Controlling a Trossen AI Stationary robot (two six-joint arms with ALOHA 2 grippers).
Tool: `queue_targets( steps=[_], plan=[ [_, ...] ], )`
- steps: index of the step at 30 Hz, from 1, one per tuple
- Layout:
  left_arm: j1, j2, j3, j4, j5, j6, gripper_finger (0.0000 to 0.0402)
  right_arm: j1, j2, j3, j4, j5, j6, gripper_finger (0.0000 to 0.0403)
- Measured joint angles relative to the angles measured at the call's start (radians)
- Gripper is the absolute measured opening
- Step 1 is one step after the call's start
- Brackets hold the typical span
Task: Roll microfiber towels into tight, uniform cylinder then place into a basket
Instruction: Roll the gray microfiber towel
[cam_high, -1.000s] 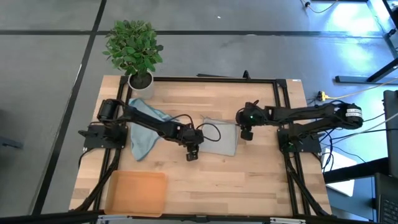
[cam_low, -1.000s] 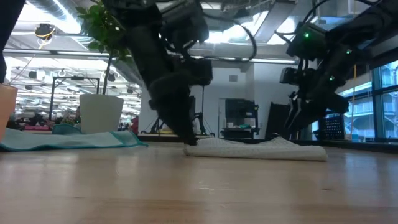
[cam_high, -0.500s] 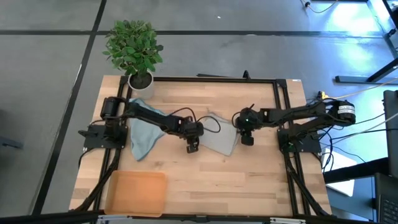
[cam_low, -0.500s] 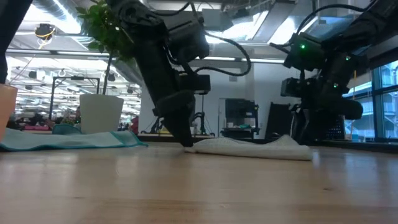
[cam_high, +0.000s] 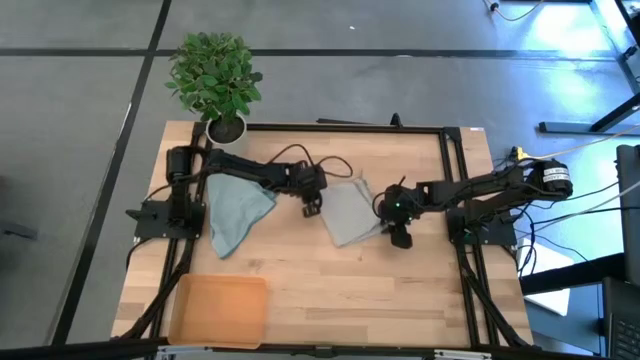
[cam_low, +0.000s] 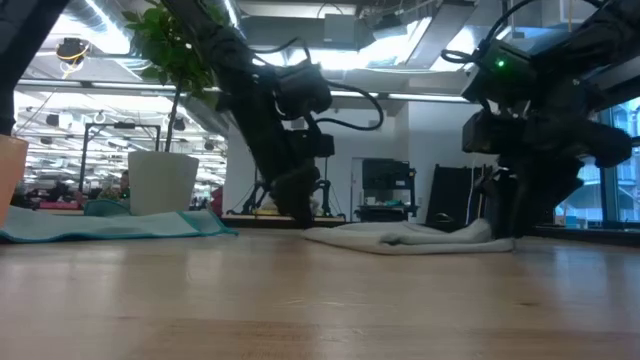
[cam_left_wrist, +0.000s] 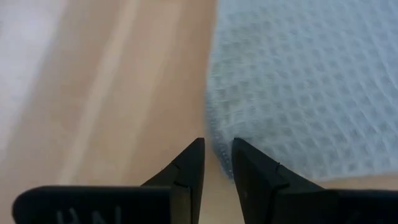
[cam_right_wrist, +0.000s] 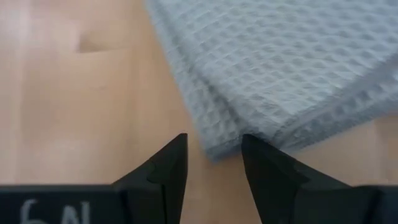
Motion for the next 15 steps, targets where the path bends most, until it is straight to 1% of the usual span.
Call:
queue_targets(
  steps=[4, 8, 11, 13, 15],
  plan=[
    [0.033, 0.0, 0.0, 0.03, 0.009, 0.033, 0.0074, 0.036, 0.0, 0.0, 0.011, -0.031, 0.027, 0.0154],
    [0.051, -0.001, 0.0, 0.033, 0.012, 0.053, 0.0074, 0.07, -0.004, 0.004, 0.018, -0.031, 0.027, 0.0154],
    [0.047, -0.035, 0.0, 0.012, 0.052, 0.053, 0.0074, 0.083, -0.028, 0.026, 0.0, -0.026, 0.03, 0.0154],
    [0.034, -0.077, 0.0, -0.004, 0.086, 0.052, 0.0074, 0.082, -0.055, 0.047, -0.019, 0.009, 0.046, 0.0154],
    [0.013, -0.116, 0.0, -0.003, 0.119, 0.053, 0.0074, 0.082, -0.083, 0.067, -0.029, 0.078, 0.049, 0.0154]
  ],
)
